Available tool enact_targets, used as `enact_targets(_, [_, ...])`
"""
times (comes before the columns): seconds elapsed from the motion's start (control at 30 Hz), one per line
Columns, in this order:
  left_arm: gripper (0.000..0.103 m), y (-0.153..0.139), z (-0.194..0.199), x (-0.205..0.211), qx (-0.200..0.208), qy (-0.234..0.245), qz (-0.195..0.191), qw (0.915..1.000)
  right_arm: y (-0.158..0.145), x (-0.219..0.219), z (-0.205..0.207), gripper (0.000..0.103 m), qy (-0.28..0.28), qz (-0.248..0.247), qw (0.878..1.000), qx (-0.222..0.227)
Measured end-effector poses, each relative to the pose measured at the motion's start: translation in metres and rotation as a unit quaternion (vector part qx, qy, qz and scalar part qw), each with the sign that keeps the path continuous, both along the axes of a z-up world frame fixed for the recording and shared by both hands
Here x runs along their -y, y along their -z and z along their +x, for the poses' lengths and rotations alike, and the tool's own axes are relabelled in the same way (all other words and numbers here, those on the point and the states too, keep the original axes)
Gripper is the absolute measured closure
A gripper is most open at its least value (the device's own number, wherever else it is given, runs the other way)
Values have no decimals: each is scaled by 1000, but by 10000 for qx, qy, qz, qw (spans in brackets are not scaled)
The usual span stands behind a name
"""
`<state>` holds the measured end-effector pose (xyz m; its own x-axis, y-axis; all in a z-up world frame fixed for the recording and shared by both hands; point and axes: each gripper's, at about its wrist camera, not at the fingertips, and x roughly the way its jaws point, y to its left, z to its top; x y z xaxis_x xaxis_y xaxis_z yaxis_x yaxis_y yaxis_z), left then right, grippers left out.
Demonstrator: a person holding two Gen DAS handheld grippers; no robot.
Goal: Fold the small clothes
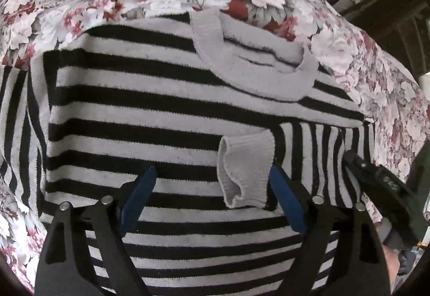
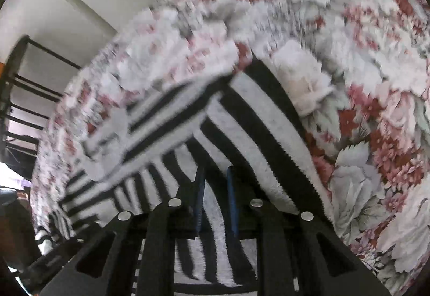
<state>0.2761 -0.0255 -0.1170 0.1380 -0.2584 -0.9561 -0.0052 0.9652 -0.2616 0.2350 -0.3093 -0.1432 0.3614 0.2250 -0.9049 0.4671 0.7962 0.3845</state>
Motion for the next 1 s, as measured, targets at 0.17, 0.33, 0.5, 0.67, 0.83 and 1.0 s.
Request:
enact_targets(0.17, [19, 23, -10, 0, -173, 25, 246, 9995, -7, 2, 1, 85, 64, 117, 9999, 37])
enact_targets(0.33, [43, 18, -7, 15, 77, 313, 179, 9993, -13, 2, -1, 83, 152, 478, 9987, 80])
enact_targets(0.5, [103, 8, -5, 17, 378, 461, 292, 9978, -31, 2, -7, 83, 129, 273, 9990, 317])
enact_targets(0.67, [103, -12, 6, 8, 768, 312, 481, 9954, -30, 4, -14, 83, 157, 184, 9993, 286])
enact_targets(0.83, [97, 7, 3, 4, 137, 247, -11, 9996, -28, 10, -16, 83, 307, 217, 9989, 281])
enact_targets(1.0, [68, 14, -12, -11, 71, 114, 23, 9999, -33, 11, -17, 82, 296, 271, 9986, 354])
